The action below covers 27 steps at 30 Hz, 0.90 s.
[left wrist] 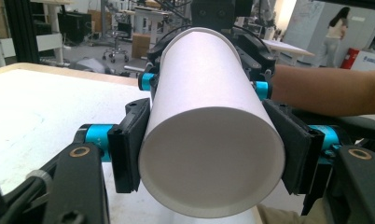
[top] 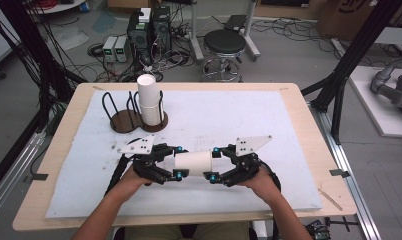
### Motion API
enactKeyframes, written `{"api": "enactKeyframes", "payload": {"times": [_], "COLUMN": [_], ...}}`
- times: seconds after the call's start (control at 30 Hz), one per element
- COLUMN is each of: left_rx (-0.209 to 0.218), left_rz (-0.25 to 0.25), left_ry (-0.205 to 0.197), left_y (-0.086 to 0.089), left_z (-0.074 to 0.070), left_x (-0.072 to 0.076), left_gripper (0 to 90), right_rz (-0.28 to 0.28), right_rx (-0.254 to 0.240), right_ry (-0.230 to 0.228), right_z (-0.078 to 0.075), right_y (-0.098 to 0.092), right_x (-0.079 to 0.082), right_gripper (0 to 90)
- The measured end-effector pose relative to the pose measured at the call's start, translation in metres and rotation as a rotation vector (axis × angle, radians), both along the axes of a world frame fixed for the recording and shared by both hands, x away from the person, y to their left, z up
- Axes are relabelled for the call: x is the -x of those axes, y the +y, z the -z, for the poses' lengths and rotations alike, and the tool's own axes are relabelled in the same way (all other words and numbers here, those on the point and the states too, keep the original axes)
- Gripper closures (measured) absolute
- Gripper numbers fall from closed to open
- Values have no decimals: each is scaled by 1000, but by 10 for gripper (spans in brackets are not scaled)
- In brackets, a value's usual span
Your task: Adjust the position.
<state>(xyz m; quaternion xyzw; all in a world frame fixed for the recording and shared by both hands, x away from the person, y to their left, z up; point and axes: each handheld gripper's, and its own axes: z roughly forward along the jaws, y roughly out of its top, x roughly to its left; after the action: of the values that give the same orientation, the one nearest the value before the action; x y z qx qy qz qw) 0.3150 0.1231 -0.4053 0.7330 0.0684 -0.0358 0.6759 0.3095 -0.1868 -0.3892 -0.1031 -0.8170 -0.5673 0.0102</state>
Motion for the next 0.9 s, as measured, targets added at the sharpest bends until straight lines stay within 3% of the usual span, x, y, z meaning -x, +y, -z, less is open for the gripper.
{"api": "enactKeyframes", "payload": {"times": [0.1, 0.13, 0.2, 0.23, 0.37, 0.5, 0.53, 0.63, 0.67, 0.9], "left_rx": [-8, -33, -44, -49, -86, -129, -158, -179, -194, -251], "left_rz": [-13, -54, -68, -76, -97, -118, -128, -136, -143, -154], "left_ry": [12, 33, 51, 64, 56, 24, 5, -6, -15, -28], "left_y": [0, -2, -2, -2, 1, 7, 10, 12, 14, 14], "left_z": [0, 0, 0, 0, -3, -9, -13, -17, -20, -26], "left_x": [1, 2, 3, 3, 6, 7, 7, 8, 8, 6], "left_gripper": [335, 287, 173, 164, 163, 163, 163, 163, 163, 163], "right_rz": [2, 1, 0, 0, 4, 16, 23, 29, 32, 26], "right_rx": [12, 15, 15, 19, 46, 85, 110, 133, 175, 276], "right_ry": [-9, -10, -8, -11, -19, -36, -46, -54, -63, -81], "right_z": [-2, -2, -4, -4, -8, -16, -19, -23, -27, -35], "right_y": [1, 1, 0, 0, -2, -5, -6, -6, -6, 1], "right_x": [-1, -1, -1, -1, -1, -3, -4, -6, -8, -13], "right_gripper": [298, 298, 298, 297, 297, 296, 296, 296, 296, 295]}}
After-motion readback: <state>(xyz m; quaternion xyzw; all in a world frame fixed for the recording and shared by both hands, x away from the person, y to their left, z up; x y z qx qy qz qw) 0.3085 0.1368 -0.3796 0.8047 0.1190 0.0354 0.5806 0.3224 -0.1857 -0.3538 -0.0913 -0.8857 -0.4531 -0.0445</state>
